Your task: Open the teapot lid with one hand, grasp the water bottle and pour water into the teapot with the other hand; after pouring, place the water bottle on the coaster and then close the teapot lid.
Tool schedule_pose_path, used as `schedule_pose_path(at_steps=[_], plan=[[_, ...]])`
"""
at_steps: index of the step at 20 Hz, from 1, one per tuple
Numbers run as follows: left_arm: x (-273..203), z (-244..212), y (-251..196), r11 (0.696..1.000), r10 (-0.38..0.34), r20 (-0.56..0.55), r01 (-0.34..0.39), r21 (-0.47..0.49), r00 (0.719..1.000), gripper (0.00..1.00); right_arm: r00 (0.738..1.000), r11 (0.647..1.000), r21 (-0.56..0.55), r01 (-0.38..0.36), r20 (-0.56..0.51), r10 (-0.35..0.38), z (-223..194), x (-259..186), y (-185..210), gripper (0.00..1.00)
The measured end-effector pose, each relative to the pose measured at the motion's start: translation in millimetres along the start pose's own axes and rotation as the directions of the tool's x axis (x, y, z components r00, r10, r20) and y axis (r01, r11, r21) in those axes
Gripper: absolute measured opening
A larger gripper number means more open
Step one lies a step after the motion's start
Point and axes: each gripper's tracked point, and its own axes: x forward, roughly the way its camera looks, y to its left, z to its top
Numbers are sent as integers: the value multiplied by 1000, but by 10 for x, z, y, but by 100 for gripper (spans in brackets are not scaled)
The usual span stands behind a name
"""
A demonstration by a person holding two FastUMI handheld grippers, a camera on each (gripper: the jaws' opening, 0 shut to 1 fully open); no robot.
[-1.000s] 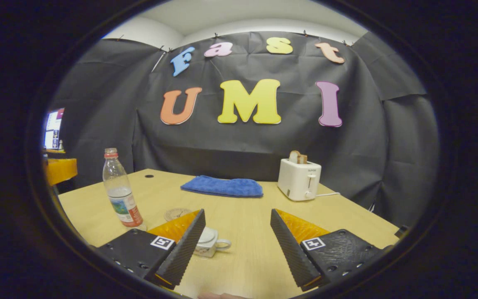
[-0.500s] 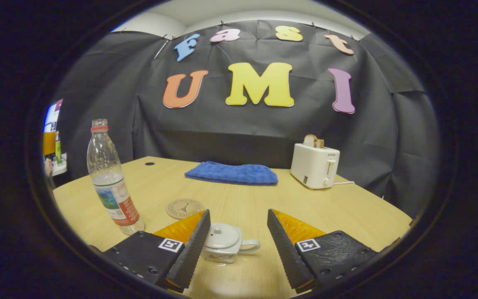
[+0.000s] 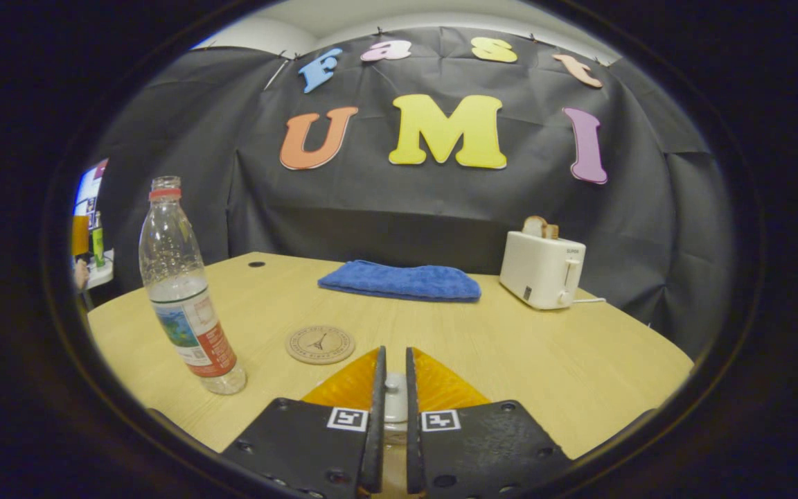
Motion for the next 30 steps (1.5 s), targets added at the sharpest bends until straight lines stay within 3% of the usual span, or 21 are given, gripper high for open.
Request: schedule_pose_path(at_steps=[2, 6, 8, 16, 20, 22, 24, 30], plan=[[3, -19, 7, 1000, -1, -6, 1, -5, 1000, 100, 1000, 1000, 15, -2, -7, 3, 11, 47, -2, 19], [23, -27, -16, 1000, -14, -7, 14, -23, 1000, 100, 1000, 1000, 10, -16, -11, 16, 27, 45, 27, 2], [33, -22, -25, 1000, -17, 0, 17, -22, 1000, 100, 1000, 1000, -19, 2, -9, -2, 24, 40, 23, 1], [135, -92, -183, 995, -81, -2, 80, -52, 997, 100, 999, 997, 58, -45, 4, 45, 260, -156, -45, 0], [215, -192, -404, 987, -155, -6, 155, -42, 988, 100, 996, 996, 51, -67, 55, 64, 458, -431, -119, 0], [265, -287, -513, 981, -192, -13, 192, -1, 981, 99, 997, 1000, 8, -21, 71, 20, 492, -531, -275, 1], [312, -363, -511, 982, -187, -24, 187, 33, 982, 100, 996, 1000, -16, -22, 85, 23, 498, -641, -336, 0], [505, -476, -591, 975, -218, 9, 218, 38, 976, 99, 990, 1000, -28, 0, 142, 4, 585, -993, -666, 0]])
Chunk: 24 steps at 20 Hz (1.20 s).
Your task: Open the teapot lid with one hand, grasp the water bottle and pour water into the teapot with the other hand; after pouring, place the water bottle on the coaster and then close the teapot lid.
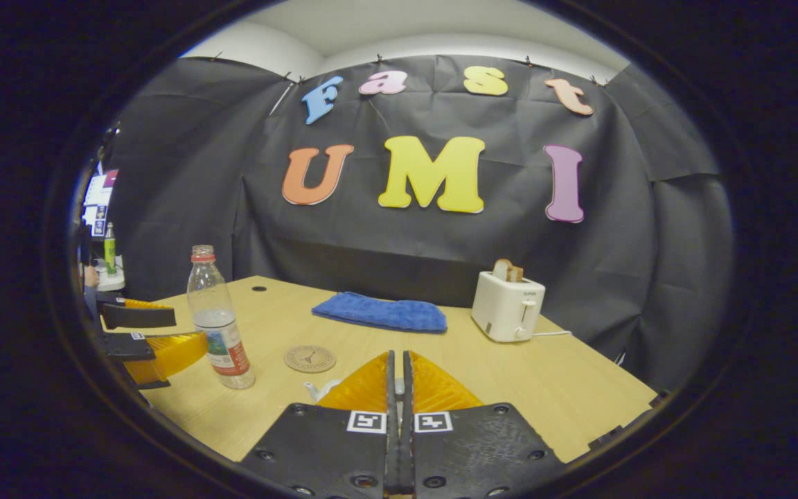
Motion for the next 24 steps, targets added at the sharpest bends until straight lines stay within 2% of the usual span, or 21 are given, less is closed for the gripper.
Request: schedule_pose_path(at_steps=[2, 5, 8, 11, 13, 14, 16, 21, 24], plan=[[89, -46, 59, 1000, 10, 12, -10, -18, 1000, 100, 1000, 1000, 18, -2, 13, 2, -1, -98, -96, 0], [256, -54, 43, 998, -21, 31, 23, -56, 999, 99, 1000, 999, 33, 1, 18, -1, 45, -178, -242, 0], [436, -4, 78, 999, -20, 72, 23, -39, 997, 99, 999, 999, 30, 20, 31, -21, 87, -209, -385, 0], [572, -80, 57, 999, -22, 46, 24, -39, 999, 98, 999, 998, 56, 30, 27, -32, 100, -206, -481, 0], [620, -24, 61, 999, -24, 73, 26, -28, 997, 96, 999, 997, 69, 37, 22, -39, 102, -198, -533, 0], [639, -21, 51, 1000, -24, 83, 26, -18, 996, 88, 999, 996, 73, 44, 23, -46, 109, -195, -558, 0], [620, -33, 48, 1000, -21, 81, 22, -13, 996, 80, 998, 996, 77, 51, 23, -53, 109, -185, -593, 0], [538, 32, 97, 1000, 17, 67, -16, -22, 998, 77, 998, 995, 84, 58, 8, -59, 83, -175, -639, 0], [533, 16, 199, 996, 86, 12, -86, 33, 996, 76, 998, 995, 83, 63, 9, -64, 91, -176, -664, 0]])
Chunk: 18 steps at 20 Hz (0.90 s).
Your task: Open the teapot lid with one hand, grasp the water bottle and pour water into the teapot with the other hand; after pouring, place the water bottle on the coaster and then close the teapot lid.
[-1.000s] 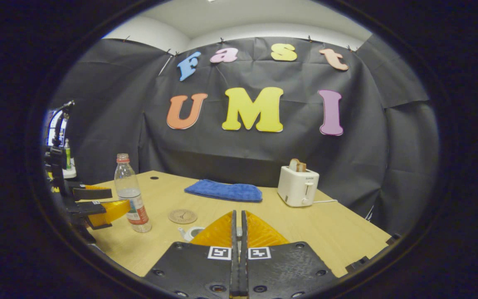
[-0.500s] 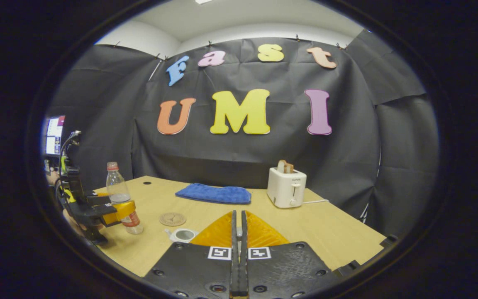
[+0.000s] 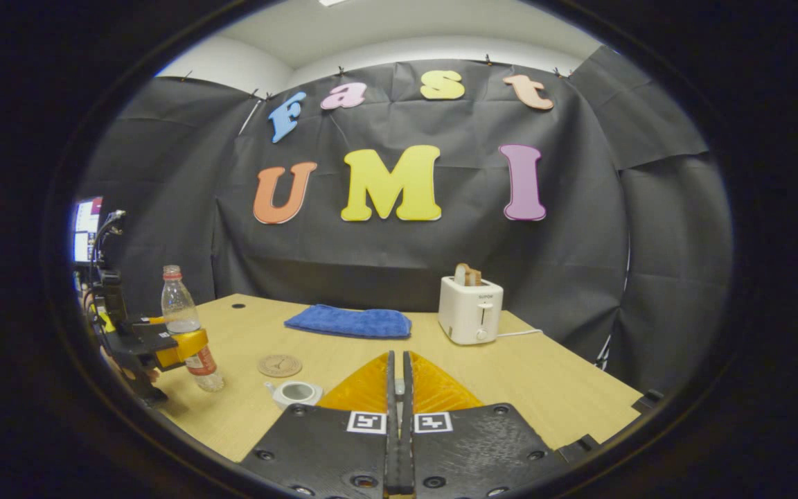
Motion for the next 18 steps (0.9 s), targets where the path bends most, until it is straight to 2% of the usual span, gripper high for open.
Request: schedule_pose_path(at_steps=[2, 5, 10, 14, 16, 18], plan=[[5, -16, 49, 998, 35, -30, -34, 51, 999, 75, 1000, 1000, -3, 4, -1, -4, -1, -6, -24, 0], [-26, -12, -12, 989, 42, -64, -32, 147, 997, 74, 1000, 1000, -4, 15, 3, -15, 34, -1, -90, 0], [-70, 9, -24, 913, 108, -95, -61, 404, 990, 73, 1000, 1000, 7, 19, 2, -19, 49, -5, -180, 0], [-104, 58, -135, 824, 116, -103, -37, 566, 988, 73, 999, 998, -33, 47, 13, -46, 67, -15, -262, 0], [-119, 59, -138, 759, 140, -103, -40, 650, 985, 73, 999, 998, -36, 49, 10, -48, 67, -22, -267, 0], [-129, 44, -170, 681, 155, -110, -26, 732, 982, 72, 999, 999, -35, 42, 8, -42, 73, -19, -271, 0]])
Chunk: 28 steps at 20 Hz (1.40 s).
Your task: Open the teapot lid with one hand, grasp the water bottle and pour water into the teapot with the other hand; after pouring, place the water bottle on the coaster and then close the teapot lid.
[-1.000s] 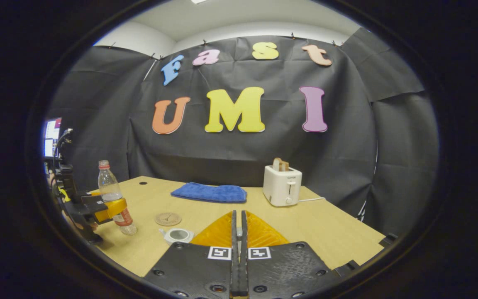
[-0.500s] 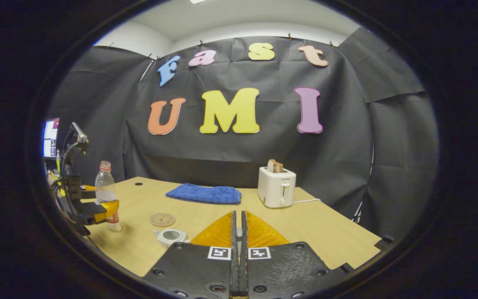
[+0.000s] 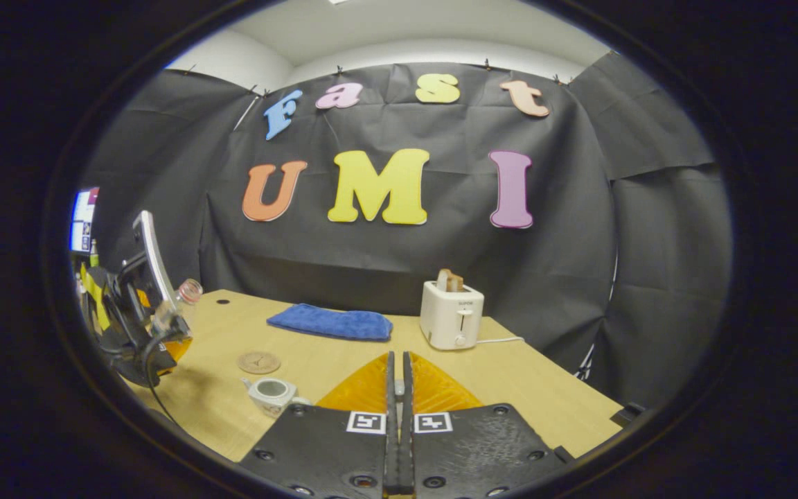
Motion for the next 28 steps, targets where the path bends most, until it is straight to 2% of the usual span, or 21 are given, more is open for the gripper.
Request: schedule_pose_path(at_steps=[2, 4, 7, 9, 10, 11, 14, 19, 20, 21, 24, 28], plan=[[-12, 18, -71, 994, -15, 0, 14, 112, 1000, 72, 1000, 1000, -6, 3, -2, -3, -14, 15, -34, 0], [-33, 26, -120, 983, -18, -11, 20, 183, 1000, 72, 1000, 1000, -3, 9, -5, -9, -21, 29, -72, 0], [-49, 81, -164, 953, -8, -12, 11, 302, 1000, 72, 1000, 999, 44, -7, -26, 8, -55, 62, -87, 0], [-24, 29, -222, 916, 3, -41, 14, 400, 999, 72, 1000, 999, 47, 13, -28, -12, -45, 74, -185, 0], [-34, 48, -214, 893, 16, -45, 6, 451, 999, 76, 999, 999, 49, 23, -26, -21, -44, 82, -222, 0], [-44, 45, -229, 867, 23, -48, 4, 499, 999, 72, 999, 998, 52, 28, -25, -27, -35, 85, -257, 0], [-112, 108, -284, 797, 32, -34, -5, 604, 999, 72, 998, 997, 38, 64, -17, -63, -17, 109, -417, 0], [-151, 171, -344, 718, 57, -51, -6, 696, 997, 72, 995, 994, 62, 94, -18, -93, 12, 116, -587, 0], [-145, 199, -331, 697, 64, -55, -5, 717, 996, 76, 995, 993, 64, 96, -18, -95, 4, 114, -599, 0], [-144, 227, -344, 673, 63, -51, -5, 739, 997, 72, 995, 993, 62, 97, -18, -96, 3, 110, -613, 0], [-163, 303, -342, 610, 75, -43, -11, 792, 996, 72, 993, 992, 59, 114, -14, -114, 17, 115, -691, 0], [-157, 388, -306, 550, 94, -50, -10, 835, 994, 72, 994, 991, 67, 113, -15, -113, 25, 104, -724, 0]])
